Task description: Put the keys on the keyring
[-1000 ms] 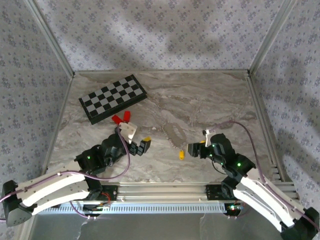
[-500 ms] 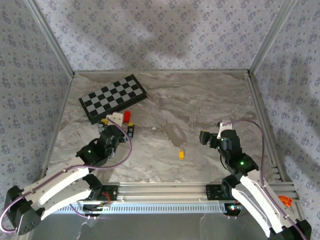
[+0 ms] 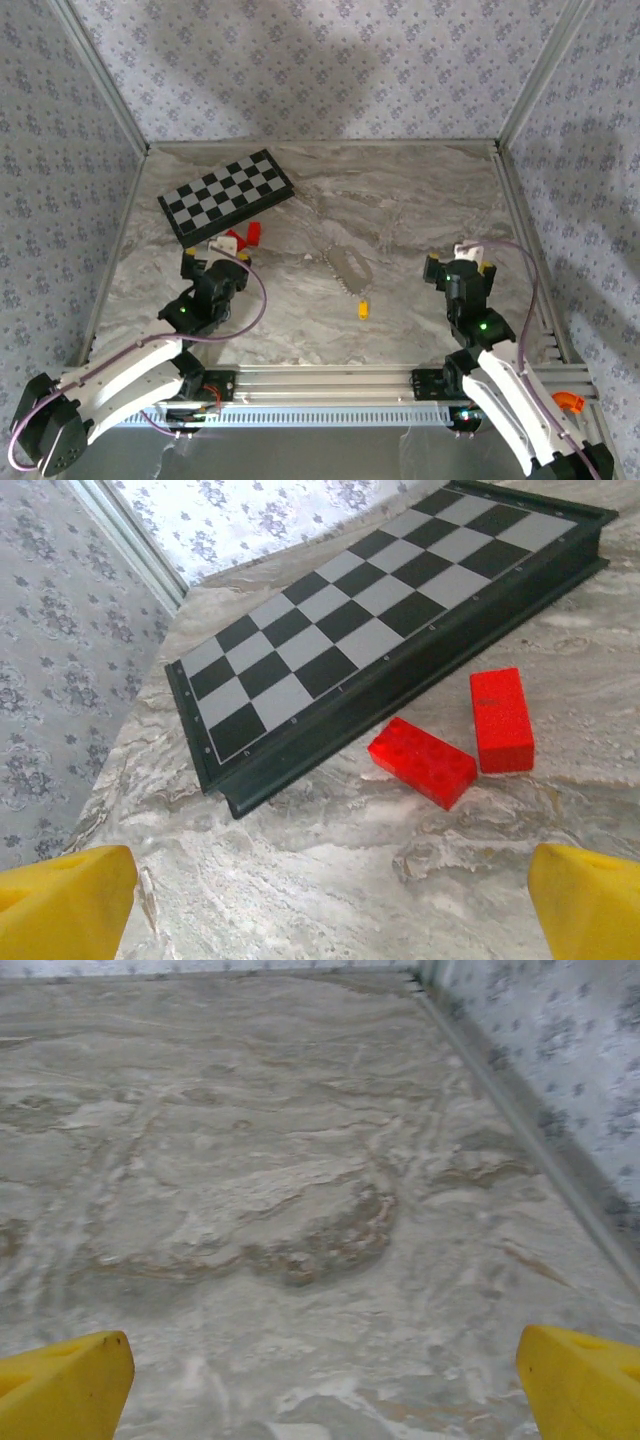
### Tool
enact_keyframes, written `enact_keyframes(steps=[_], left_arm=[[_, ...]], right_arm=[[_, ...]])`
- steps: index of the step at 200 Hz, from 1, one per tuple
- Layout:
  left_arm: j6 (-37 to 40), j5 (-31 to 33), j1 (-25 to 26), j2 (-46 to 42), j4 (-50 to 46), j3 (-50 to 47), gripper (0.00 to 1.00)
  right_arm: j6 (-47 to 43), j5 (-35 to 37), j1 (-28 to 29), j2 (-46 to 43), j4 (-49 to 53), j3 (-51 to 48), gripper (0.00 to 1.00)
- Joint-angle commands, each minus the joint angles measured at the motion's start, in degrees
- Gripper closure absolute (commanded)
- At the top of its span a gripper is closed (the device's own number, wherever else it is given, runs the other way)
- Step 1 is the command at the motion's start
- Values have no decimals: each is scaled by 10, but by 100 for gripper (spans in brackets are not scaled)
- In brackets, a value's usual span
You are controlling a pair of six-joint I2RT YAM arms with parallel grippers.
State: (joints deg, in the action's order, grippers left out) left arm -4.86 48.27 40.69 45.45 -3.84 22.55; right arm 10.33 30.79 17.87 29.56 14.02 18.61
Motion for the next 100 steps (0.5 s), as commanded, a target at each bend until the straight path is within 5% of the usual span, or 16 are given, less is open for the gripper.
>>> enact_keyframes(steps=[1, 37, 53, 100], left_arm=[[23, 17, -27, 1, 35, 1, 0], [40, -14, -60, 34, 44, -13, 0], [39, -7, -64, 47, 96, -47, 0], [74, -57, -119, 66, 214, -91, 0]], right_arm=[[-60, 67, -4, -40, -42, -43, 1], [-143, -1, -9, -132, -184, -150, 0], [-125, -6, -12, -152, -165, -153, 1], [-102, -1, -51, -55, -221, -141, 1]])
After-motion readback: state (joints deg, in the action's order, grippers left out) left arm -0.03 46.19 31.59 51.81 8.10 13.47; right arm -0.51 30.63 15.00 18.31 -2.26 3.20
